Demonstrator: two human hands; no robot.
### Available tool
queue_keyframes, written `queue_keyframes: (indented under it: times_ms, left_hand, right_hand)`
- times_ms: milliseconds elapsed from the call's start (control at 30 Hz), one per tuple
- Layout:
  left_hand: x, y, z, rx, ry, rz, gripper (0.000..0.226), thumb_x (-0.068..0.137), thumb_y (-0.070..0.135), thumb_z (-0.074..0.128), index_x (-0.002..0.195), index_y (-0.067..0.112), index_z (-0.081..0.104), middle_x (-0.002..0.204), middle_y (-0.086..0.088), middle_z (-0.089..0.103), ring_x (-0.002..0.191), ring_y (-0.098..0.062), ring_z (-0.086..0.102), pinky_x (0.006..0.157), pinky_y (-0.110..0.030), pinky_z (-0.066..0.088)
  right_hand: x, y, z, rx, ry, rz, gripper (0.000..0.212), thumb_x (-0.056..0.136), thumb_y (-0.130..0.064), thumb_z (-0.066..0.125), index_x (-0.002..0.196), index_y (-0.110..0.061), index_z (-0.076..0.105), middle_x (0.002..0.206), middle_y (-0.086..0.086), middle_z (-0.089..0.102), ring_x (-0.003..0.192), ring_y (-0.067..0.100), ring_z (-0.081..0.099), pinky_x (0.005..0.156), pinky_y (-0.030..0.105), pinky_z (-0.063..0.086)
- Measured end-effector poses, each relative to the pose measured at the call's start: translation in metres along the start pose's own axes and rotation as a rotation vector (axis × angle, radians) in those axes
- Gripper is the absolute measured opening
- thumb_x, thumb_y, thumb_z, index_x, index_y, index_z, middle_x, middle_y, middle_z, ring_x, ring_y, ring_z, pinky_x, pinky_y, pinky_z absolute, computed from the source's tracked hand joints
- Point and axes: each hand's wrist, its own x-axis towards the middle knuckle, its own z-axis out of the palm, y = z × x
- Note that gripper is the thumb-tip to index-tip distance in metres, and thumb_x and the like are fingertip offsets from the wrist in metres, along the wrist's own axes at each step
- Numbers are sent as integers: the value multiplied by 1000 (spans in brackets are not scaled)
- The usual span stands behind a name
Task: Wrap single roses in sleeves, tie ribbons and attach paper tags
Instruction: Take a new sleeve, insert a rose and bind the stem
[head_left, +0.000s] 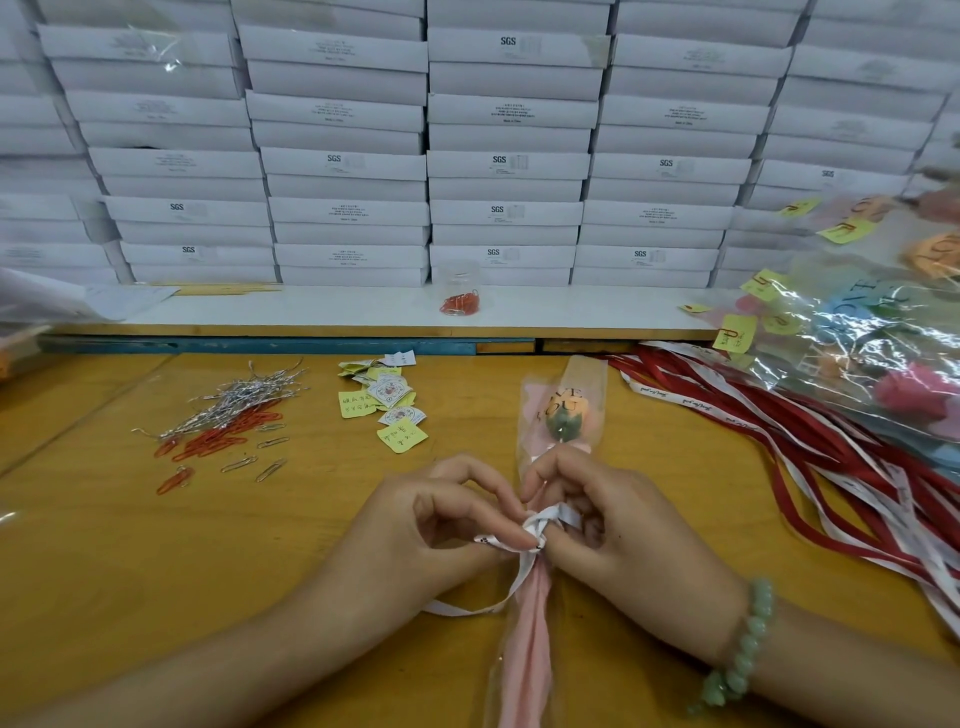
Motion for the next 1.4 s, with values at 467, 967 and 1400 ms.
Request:
queue_keyframes:
  times_ms: [467,967,1400]
  left_hand:
    - [1,-3,0,70,47,-45,11,69,29,72,76,31,80,97,12,63,91,-14,64,77,-25,55]
    - [2,1,-5,151,65,-70,28,77,5,76,77,33,80,92,7,66,74,-4,60,62,-13,44]
    - [8,-7,-29,120,-69,-112,9,70,30,77,78,34,78,87,3,72,82,-12,67,73,-21,53]
  right_hand:
    - [2,2,-3,147,-8,65,13,83,-7,63,85,-20,61,75,1,63,65,21,58,59,30,45]
    - [9,7,-13,592,14,272,14,81,-5,70,89,-6,58,69,2,64,51,1,54,47,8,39]
    - [20,27,-35,556,-178,415,20,79,7,60,87,-11,55,63,4,47,43,6,30,36,15,22]
